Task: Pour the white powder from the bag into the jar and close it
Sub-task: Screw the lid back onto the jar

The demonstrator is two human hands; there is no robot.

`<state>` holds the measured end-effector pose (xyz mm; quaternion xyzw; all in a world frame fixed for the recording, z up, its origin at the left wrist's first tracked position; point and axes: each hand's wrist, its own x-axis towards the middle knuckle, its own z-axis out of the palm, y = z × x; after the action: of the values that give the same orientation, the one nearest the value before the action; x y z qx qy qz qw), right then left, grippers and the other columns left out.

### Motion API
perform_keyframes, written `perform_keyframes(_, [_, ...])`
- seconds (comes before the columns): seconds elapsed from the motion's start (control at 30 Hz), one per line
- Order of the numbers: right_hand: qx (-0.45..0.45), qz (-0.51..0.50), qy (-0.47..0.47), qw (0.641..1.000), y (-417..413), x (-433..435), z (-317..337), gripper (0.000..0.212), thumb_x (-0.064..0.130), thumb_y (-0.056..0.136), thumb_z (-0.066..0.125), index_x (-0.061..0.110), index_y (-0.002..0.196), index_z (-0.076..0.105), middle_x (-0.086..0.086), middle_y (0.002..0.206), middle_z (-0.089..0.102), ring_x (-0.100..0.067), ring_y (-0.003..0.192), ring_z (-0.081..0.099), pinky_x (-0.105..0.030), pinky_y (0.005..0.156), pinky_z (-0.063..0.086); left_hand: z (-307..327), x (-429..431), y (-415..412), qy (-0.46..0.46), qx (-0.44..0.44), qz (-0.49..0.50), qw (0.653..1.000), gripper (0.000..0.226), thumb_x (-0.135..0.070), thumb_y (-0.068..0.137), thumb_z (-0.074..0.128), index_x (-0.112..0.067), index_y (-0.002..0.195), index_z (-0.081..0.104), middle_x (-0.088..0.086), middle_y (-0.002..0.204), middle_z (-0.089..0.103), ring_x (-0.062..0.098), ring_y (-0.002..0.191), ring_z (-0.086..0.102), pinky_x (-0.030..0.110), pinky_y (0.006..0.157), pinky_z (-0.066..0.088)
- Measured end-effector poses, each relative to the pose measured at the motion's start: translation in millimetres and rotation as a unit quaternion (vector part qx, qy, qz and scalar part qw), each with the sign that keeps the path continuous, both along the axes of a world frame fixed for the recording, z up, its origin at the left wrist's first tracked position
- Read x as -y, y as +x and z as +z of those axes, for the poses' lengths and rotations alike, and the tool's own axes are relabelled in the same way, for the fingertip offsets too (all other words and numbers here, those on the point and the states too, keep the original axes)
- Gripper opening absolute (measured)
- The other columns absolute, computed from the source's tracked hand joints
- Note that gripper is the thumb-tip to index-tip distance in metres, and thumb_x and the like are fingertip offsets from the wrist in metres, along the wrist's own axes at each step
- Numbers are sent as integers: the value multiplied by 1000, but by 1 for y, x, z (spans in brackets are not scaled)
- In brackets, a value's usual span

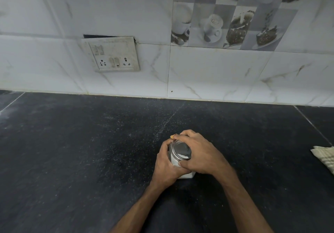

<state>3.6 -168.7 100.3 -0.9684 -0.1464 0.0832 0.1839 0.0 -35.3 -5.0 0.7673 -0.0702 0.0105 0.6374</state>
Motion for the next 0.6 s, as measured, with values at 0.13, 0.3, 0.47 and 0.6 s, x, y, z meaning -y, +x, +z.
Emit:
perform_keyframes(0.13, [0,-11,-3,1000,0,-1,-1,81,34,75,73,36,147,36,14,142,38,-10,126,41,-32,95,44,1,0,-1,-2,1,-2,1000,92,-28,47,96,-39,123,44,-24,119,62,3,110,64,16,87,52])
perform_keyframes(0.3, [8,-34,-14,999,-1,-4,-3,81,41,77,72,36,148,33,10,140,41,-12,126,42,-33,97,45,3,0,-2,-1,7,-6,1000,91,-20,50,97,-41,120,42,-30,118,60,-2,108,63,11,84,50])
perform_keyframes(0.47, [36,-89,-44,994,-6,-12,-4,90,64,75,69,34,149,29,3,141,44,-17,128,45,-36,99,44,0,0,-1,7,19,-9,1000,94,-25,52,96,-41,126,41,-22,121,61,6,113,63,24,93,53])
perform_keyframes(0.6, [1,-63,-55,996,-10,-13,-1,98,45,77,76,35,154,17,-3,161,22,-24,146,24,-42,113,34,-2,1,0,8,20,-1,1000,94,-40,53,92,-30,132,43,-12,125,62,8,115,62,36,97,54])
